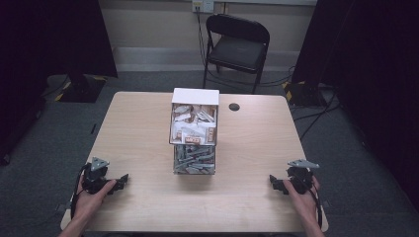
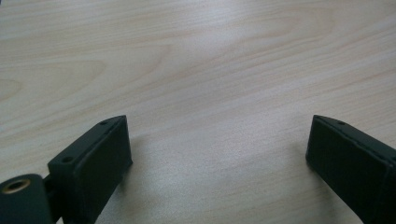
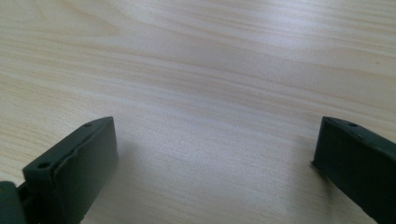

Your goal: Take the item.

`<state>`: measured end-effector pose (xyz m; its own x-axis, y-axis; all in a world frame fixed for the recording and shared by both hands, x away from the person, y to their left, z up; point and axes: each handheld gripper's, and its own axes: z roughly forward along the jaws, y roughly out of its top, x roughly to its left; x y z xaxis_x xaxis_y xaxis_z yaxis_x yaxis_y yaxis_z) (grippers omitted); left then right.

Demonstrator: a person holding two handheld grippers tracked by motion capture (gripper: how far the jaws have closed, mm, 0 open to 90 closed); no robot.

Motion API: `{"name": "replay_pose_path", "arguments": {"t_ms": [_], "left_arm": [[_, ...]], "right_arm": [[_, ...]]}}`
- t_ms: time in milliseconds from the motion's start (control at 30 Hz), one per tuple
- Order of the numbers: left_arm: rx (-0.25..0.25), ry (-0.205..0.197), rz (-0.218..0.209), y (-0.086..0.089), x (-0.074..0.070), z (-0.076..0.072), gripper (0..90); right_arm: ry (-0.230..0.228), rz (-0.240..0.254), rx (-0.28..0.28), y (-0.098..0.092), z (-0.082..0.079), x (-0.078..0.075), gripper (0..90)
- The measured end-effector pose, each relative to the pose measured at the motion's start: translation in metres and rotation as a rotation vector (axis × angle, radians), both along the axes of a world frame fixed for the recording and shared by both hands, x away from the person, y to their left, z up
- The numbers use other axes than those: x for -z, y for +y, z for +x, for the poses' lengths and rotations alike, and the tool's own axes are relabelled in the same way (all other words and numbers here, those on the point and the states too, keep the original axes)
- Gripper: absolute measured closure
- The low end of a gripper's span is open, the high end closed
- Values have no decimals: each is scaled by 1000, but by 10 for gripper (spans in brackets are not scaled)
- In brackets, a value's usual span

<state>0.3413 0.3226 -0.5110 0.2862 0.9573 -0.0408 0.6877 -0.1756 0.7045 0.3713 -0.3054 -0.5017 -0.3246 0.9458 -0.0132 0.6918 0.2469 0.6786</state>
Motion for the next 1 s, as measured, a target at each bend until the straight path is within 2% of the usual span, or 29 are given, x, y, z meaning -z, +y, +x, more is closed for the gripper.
{"name": "replay_pose_path", "arguments": {"t_ms": [200,233,267,400,467,533,667,800,1000], "left_arm": [[1,0,2,2,-1,-1,76],[-7,-3,-2,2,-1,-1,88],[-17,-5,-4,2,-1,-1,143],[-24,4,-15,5,-3,-2,163],[-14,14,-7,5,-4,-2,164],[-8,22,-28,5,-6,-2,175],[3,27,-26,3,-8,-3,193],[16,15,-28,2,-12,-4,201],[29,2,-52,0,-18,-6,221]], "right_arm": [[0,0,0,0,0,0,0],[0,0,0,0,0,0,0],[0,0,0,0,0,0,0],[0,0,-1,0,0,0,0],[0,0,-1,0,0,0,0],[0,0,-1,0,0,0,0],[0,0,-1,0,0,0,0],[0,0,-1,0,0,0,0],[0,0,-1,0,0,0,0]]}}
